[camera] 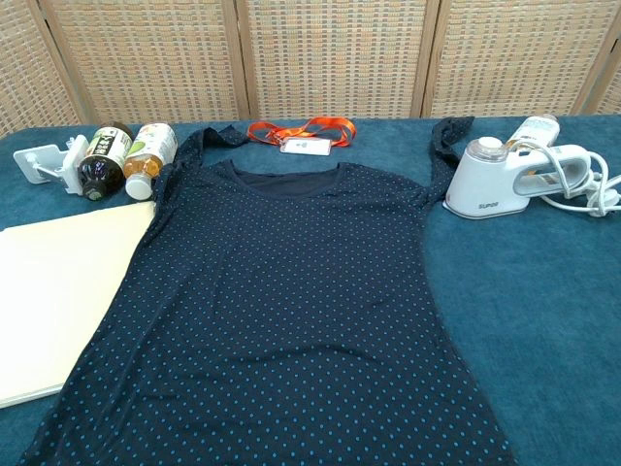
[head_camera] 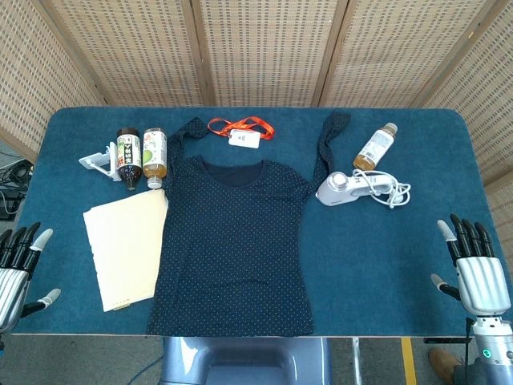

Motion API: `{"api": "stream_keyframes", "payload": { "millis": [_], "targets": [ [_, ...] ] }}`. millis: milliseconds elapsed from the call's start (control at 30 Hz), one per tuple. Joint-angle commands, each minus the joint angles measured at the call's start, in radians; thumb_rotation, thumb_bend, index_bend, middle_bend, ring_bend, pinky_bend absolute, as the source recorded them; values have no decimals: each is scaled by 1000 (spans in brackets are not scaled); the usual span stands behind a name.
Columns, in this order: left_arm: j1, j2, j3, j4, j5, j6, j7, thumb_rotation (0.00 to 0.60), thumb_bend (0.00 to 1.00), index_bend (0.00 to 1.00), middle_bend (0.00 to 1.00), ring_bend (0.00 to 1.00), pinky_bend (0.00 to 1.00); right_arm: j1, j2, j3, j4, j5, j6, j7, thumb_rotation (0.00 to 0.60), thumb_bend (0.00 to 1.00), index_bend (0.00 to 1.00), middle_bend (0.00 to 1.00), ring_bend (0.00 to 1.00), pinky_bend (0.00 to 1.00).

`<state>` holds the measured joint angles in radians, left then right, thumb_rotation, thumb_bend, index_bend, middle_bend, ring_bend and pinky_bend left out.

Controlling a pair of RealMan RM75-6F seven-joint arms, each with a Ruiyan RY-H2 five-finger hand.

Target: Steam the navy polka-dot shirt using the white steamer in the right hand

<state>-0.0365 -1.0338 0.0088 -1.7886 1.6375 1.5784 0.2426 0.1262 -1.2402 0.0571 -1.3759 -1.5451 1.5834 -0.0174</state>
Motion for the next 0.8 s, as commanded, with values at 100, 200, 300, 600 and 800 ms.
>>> {"api": "stream_keyframes", "payload": {
  "millis": [100, 200, 300, 600, 800],
  "targets": [
    [1, -1, 1, 0, 2, -1, 3, 600, 0, 0, 0, 0, 0, 0, -2, 1, 1, 0, -6, -2, 600, 0, 0, 0, 0, 0],
    [0, -1, 1, 1, 5, -1, 5, 600, 0, 0, 0, 0, 0, 7, -8, 2, 4, -3, -20, -8, 600, 0, 0, 0, 0, 0],
    [-1, -4, -3, 3, 1, -3, 6, 600, 0, 0, 0, 0, 0, 29, -22, 12, 15, -9, -42, -17, 600, 0, 0, 0, 0, 0],
    [-30, -17, -33, 0, -83, -66, 25, 600, 0, 0, 0, 0, 0, 253, -88, 117, 124, 64, -329, -107, 600, 44, 0, 0, 0, 0],
    [-52, -28, -58, -1, -153, -110, 50, 600, 0, 0, 0, 0, 0, 394, -186, 176, 308, 131, -497, -104, 600, 283, 0, 0, 0, 0]
  ]
}}
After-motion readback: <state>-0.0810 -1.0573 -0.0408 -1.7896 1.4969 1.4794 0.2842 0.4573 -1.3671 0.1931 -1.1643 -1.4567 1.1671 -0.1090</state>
